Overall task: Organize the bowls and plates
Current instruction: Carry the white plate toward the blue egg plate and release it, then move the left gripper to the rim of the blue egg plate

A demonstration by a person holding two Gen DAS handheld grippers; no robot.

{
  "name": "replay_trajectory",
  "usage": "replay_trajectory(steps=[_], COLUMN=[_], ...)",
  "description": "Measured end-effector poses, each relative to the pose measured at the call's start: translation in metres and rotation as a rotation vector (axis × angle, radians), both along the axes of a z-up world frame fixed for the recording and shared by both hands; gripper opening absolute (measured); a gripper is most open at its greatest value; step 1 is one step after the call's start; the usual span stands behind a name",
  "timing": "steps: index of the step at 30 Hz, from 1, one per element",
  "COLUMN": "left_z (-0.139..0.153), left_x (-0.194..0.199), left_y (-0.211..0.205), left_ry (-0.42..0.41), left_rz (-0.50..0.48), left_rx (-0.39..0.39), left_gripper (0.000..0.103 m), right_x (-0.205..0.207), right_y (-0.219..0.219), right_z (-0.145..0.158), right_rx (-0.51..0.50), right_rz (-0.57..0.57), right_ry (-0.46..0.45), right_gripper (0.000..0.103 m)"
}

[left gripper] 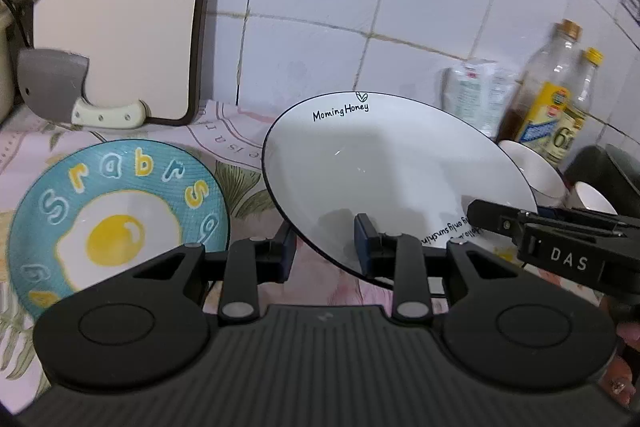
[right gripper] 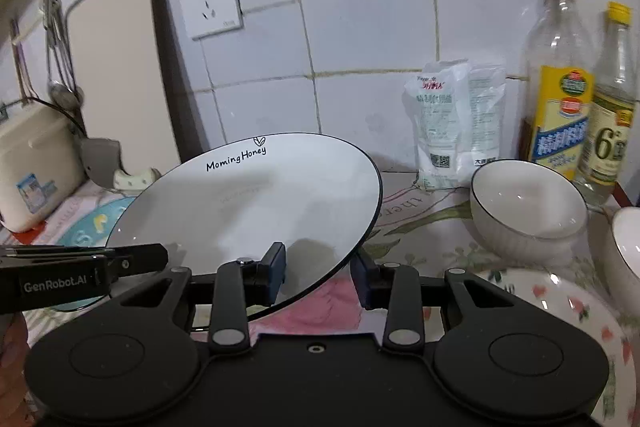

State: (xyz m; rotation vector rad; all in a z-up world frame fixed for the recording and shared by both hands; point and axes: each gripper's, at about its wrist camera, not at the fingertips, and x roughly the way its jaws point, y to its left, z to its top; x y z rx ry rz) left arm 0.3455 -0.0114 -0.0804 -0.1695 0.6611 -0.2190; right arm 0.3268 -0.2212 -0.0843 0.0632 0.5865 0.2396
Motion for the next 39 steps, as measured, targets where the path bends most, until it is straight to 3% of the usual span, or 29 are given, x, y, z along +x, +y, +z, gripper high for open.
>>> replay_trajectory(steps=[8, 12, 14, 17, 21, 26, 32, 39], left_z=[-0.024, -0.037, -0.042, -0.04, -0.04, -0.021, 0.0, 0.026], left_x=[0.042, 0.043, 0.04, 0.041, 0.04, 0.01, -0.032, -0.068], left_y=[-0.006, -0.011, -0.016, -0.016, -0.022, -0.022, -0.007, 0.022], left_ry=[0.074, 0.085, 0.069, 0.081, 0.118, 0.024, -0.002, 0.03], left_rz=[0.036, 0.053, 0.058, 0.053, 0.017, 0.011, -0.022, -0.047], left_rx=[0.012, 0.016, 0.041, 0.036, 0.104, 0.195, 0.244, 0.189], left_gripper=[0.029, 0.029, 0.03, 0.03, 0.036, 0.066, 0.074, 0.078], right_x=[0.05, 0.056, 0.053, 0.058, 0.064, 0.037, 0.003, -0.044], right_y=[0.0, 0.003, 0.008, 0.003, -0.001, 0.005, -0.002, 0.002], right_z=[-0.019, -0.027, -0.03, -0.033, -0.04, -0.027, -0.008, 0.023], right_rx=[-0.018, -0.03, -0.063, -0.036, -0.022, -0.117, -0.099, -0.097], right_rz=[0.007, -0.038, -0.031, -0.048, -0.056, -0.077, -0.046, 0.009], right_ry=[0.105, 0.189, 0.181, 0.215, 0.288, 0.224, 0.198, 0.131], right_gripper=[0.041, 0.041, 0.041, 0.041, 0.044, 0.063, 0.067, 0.072])
